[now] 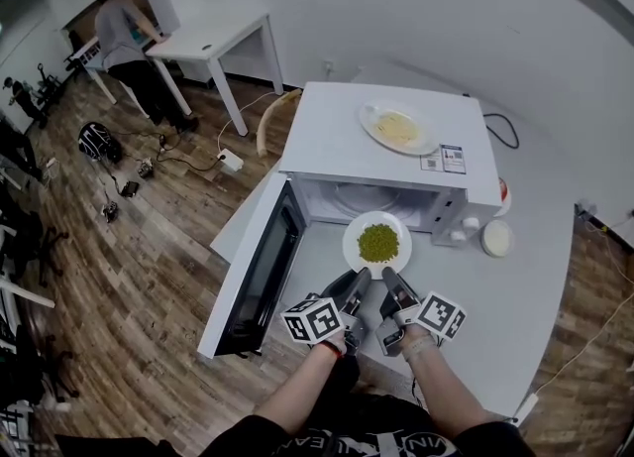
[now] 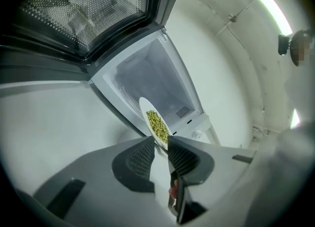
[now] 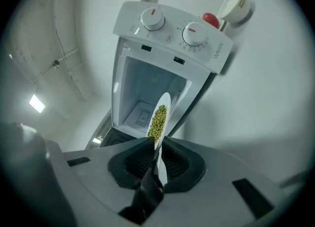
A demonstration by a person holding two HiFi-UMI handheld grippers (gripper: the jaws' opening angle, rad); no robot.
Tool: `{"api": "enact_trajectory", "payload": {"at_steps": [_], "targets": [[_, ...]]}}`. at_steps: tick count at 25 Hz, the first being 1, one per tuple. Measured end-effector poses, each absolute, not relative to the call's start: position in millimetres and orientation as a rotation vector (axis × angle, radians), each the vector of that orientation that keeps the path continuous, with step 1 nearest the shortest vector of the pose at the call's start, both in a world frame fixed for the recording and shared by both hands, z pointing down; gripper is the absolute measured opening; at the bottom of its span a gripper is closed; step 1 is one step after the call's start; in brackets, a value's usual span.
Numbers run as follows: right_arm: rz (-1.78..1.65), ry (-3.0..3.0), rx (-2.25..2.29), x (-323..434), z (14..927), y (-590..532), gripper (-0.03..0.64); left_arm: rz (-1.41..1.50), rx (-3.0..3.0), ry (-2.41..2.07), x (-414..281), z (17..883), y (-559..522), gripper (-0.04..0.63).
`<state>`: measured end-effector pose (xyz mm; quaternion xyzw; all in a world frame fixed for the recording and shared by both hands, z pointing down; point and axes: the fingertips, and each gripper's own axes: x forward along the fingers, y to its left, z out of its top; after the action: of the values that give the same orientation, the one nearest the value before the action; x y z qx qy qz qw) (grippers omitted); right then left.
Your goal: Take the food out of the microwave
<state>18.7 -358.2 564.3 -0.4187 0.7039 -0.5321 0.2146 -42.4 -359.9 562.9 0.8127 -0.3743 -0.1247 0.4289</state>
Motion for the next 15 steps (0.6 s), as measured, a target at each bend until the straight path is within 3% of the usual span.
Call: {"api": "enact_trajectory", "payload": {"at_steps": [15], "targets": [[-1.462,1.958,-1.171,47.4,552.7,-284.3,0.061,-0.316,2.035,-0.918,-14.0,552.0,-286.5,0.086]]}}
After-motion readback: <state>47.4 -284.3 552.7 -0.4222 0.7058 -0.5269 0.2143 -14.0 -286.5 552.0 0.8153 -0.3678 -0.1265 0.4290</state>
